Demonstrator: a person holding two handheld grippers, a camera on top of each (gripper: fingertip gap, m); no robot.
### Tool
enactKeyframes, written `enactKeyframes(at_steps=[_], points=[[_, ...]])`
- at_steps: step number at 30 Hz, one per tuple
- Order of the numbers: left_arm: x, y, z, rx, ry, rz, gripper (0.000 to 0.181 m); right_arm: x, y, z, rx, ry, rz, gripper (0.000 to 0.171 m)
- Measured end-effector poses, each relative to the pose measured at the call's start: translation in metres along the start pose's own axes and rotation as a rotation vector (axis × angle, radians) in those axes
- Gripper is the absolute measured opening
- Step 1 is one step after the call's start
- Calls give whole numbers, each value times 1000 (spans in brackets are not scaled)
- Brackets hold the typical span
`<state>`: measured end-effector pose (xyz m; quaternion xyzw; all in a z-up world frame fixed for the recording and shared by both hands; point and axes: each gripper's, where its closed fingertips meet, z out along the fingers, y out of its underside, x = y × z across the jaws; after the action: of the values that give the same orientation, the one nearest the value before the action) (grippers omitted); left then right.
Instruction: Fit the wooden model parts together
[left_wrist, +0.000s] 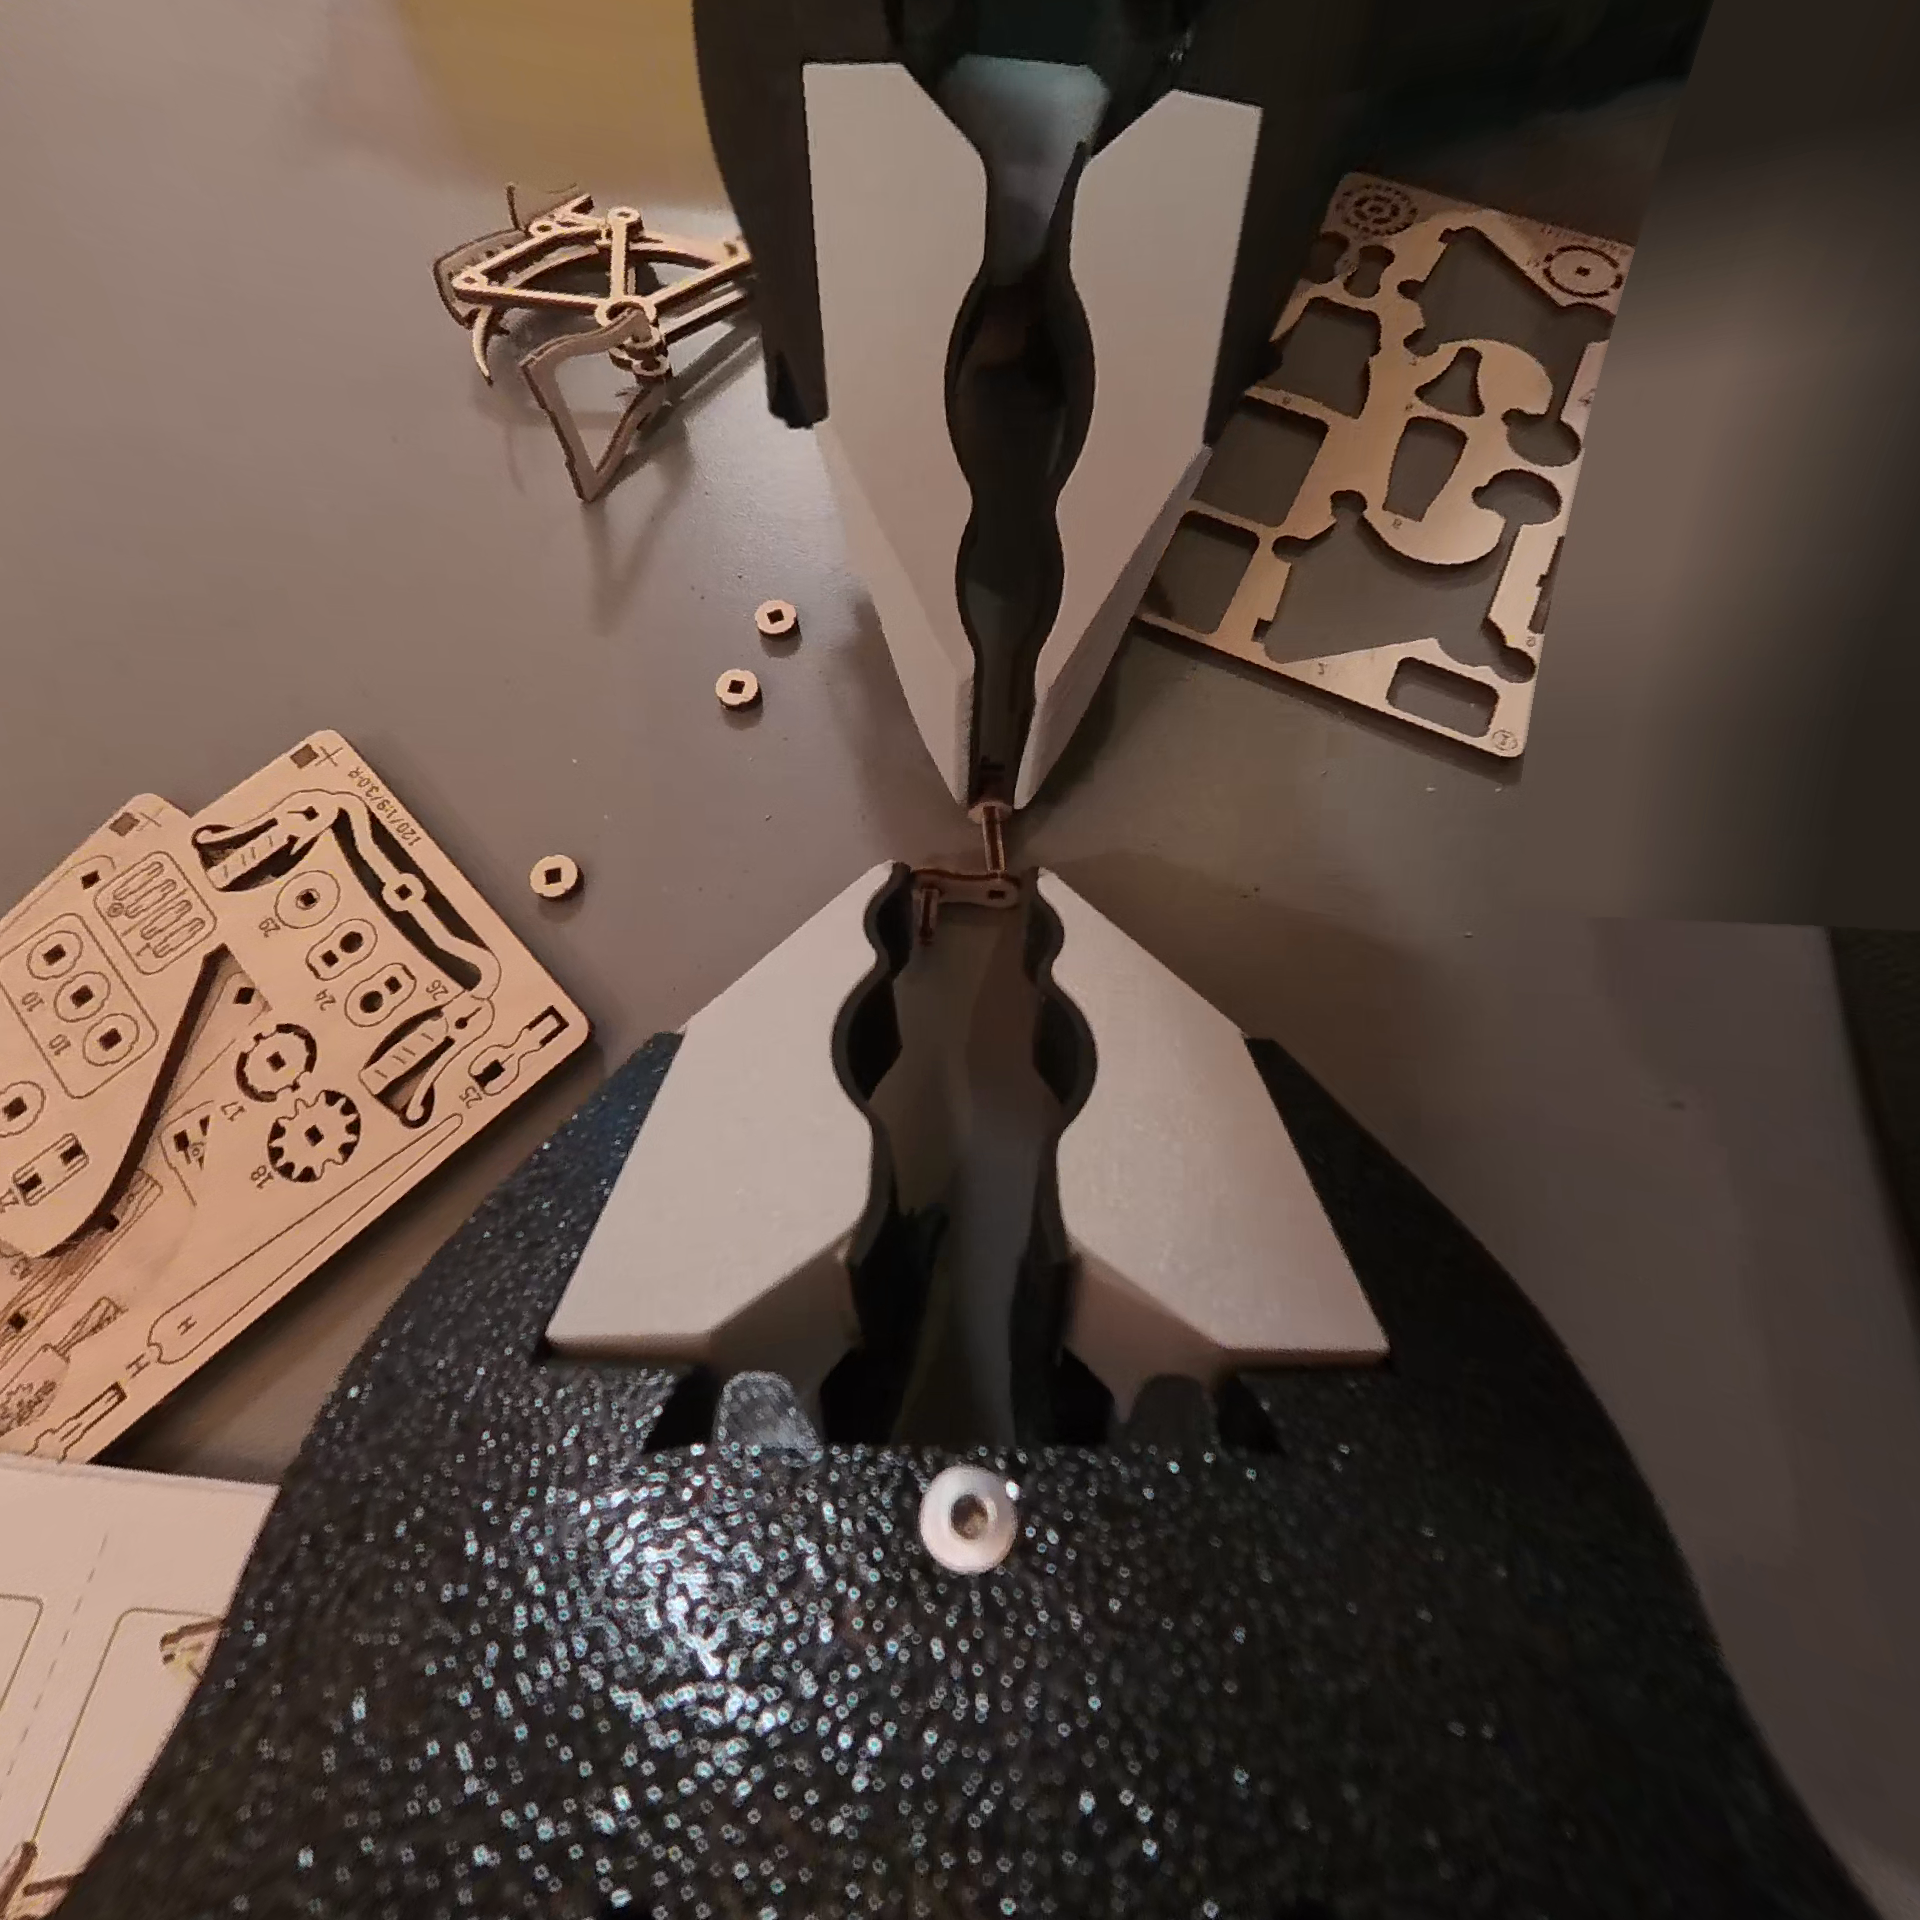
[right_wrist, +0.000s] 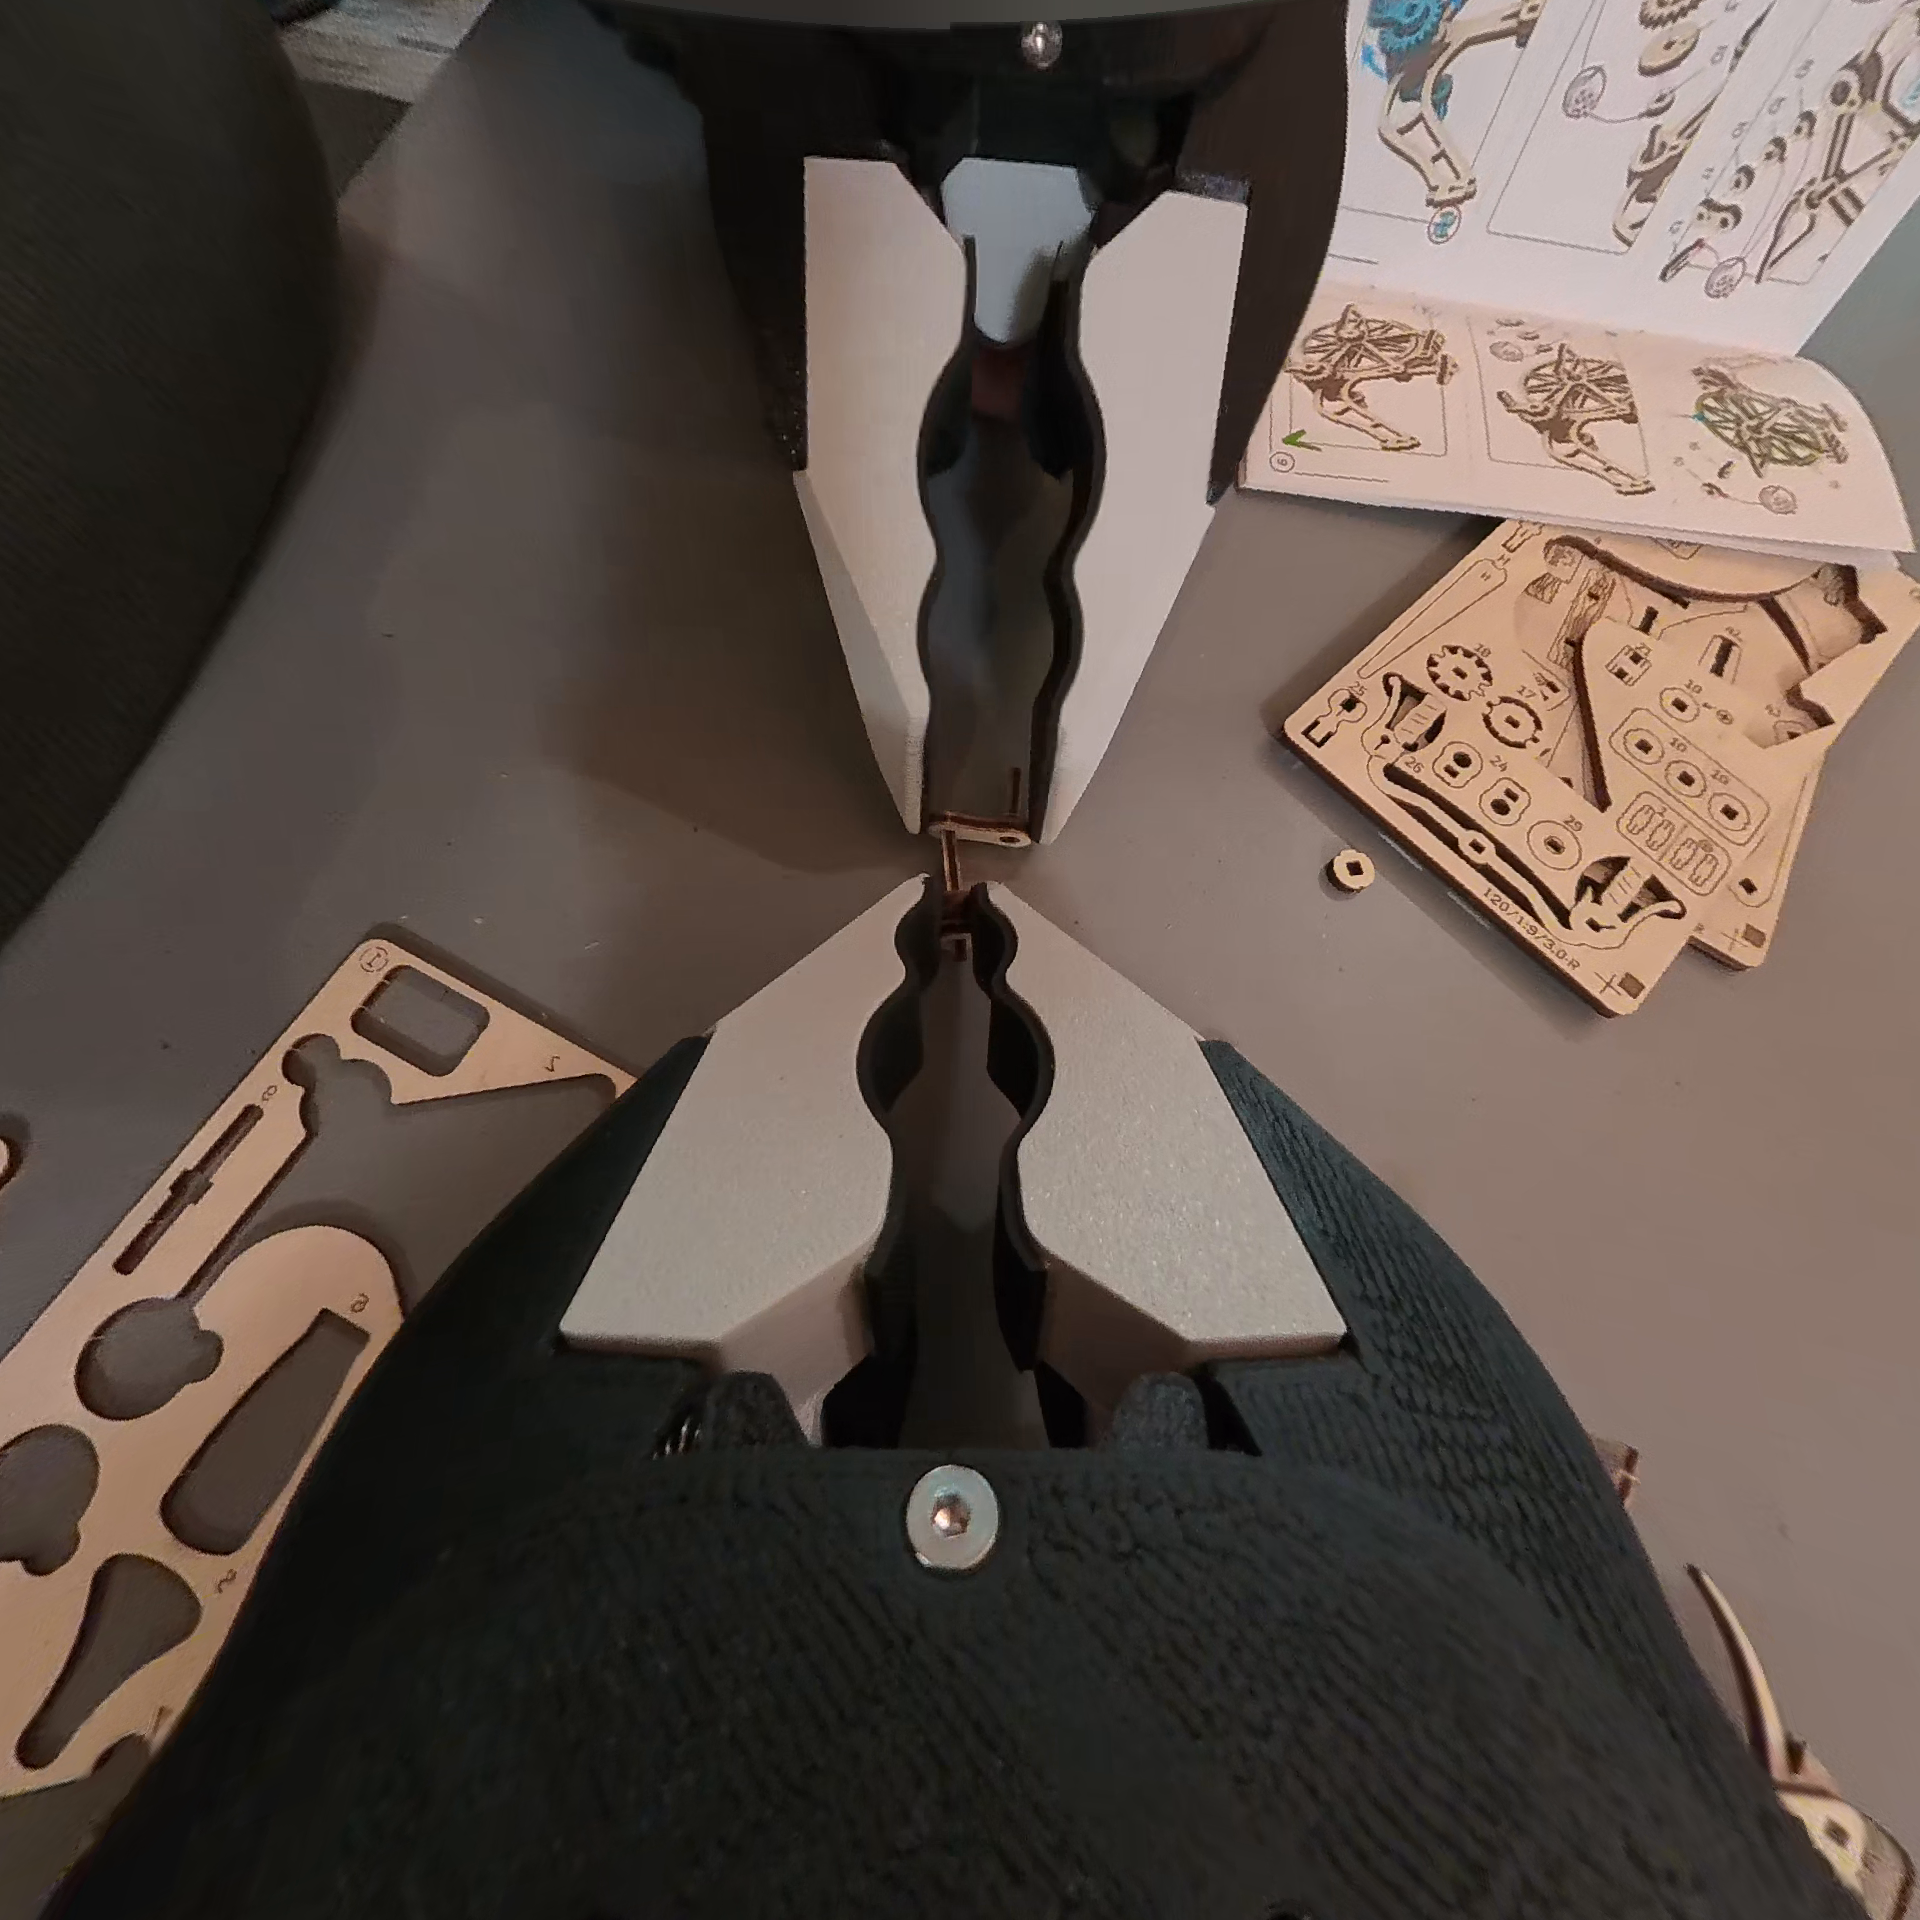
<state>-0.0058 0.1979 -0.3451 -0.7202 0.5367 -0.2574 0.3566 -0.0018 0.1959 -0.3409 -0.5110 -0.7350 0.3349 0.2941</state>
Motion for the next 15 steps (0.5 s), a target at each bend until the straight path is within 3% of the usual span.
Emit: enactKeyframes(at_steps=[12,15], points=[[1,0,0,-1,10,-8,19,-1,-4,5,1,32,-17,0],[1,0,0,-1,14,-12,19,-2,-3,-2,20,-24,59,12]])
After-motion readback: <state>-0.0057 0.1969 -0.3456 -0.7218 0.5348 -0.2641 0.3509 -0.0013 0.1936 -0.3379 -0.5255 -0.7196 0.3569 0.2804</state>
